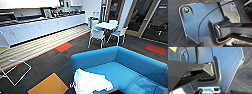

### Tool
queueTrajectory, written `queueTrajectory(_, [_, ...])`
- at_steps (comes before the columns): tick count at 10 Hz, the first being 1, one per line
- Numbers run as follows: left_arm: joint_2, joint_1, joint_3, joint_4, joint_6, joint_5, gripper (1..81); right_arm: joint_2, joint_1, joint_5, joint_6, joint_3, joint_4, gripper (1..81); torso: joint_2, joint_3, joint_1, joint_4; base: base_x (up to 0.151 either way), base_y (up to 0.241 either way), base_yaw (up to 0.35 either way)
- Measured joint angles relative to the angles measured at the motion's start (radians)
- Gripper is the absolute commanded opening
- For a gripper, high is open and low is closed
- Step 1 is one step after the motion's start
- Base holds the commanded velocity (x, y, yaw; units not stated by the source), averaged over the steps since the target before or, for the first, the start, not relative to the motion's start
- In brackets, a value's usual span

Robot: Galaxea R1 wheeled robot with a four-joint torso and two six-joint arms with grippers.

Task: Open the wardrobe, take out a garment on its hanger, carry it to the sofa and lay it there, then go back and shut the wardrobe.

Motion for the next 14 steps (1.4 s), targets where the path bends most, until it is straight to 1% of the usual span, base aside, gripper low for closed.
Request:
queueTrajectory(1, [0.016, -0.001, 0.000, 0.000, 0.012, 0.027, 81.1, 0.000, 0.000, 0.002, 0.000, 0.000, 0.000, 81.1, 0.000, 0.000, 0.000, 0.000, 0.000, 0.000, 0.346])
queueTrajectory(3, [0.063, 0.000, 0.000, 0.000, 0.041, 0.108, 81.1, 0.000, 0.000, 0.002, 0.000, 0.000, 0.000, 81.1, 0.000, 0.000, 0.000, 0.000, 0.000, 0.000, 0.348])
queueTrajectory(4, [0.076, 0.001, 0.005, 0.000, 0.043, 0.111, 81.1, 0.000, 0.000, 0.001, 0.000, 0.000, 0.000, 81.1, 0.000, 0.000, 0.000, 0.000, 0.000, 0.000, 0.349])
queueTrajectory(6, [0.059, 0.009, 0.004, 0.000, 0.045, 0.118, 81.1, 0.000, 0.002, 0.001, 0.000, 0.000, 0.000, 81.1, 0.000, 0.000, 0.000, 0.000, 0.000, 0.000, 0.351])
queueTrajectory(8, [0.049, 0.012, -0.002, -0.001, 0.045, 0.124, 81.1, -0.002, 0.003, 0.002, 0.000, 0.000, 0.000, 81.1, 0.000, 0.000, 0.000, 0.000, 0.000, 0.270, 0.000])
queueTrajectory(12, [0.062, -0.004, 0.004, -0.004, 0.043, 0.119, 81.1, 0.001, -0.014, -0.004, -0.002, 0.000, 0.000, 81.1, 0.000, 0.000, 0.000, 0.000, 0.000, 0.000, 0.359])
queueTrajectory(14, [0.056, 0.016, 0.004, -0.004, 0.043, 0.120, 81.1, -0.004, 0.006, 0.003, -0.003, -0.002, 0.000, 81.1, 0.000, 0.000, 0.000, 0.000, 0.000, 0.000, 0.359])
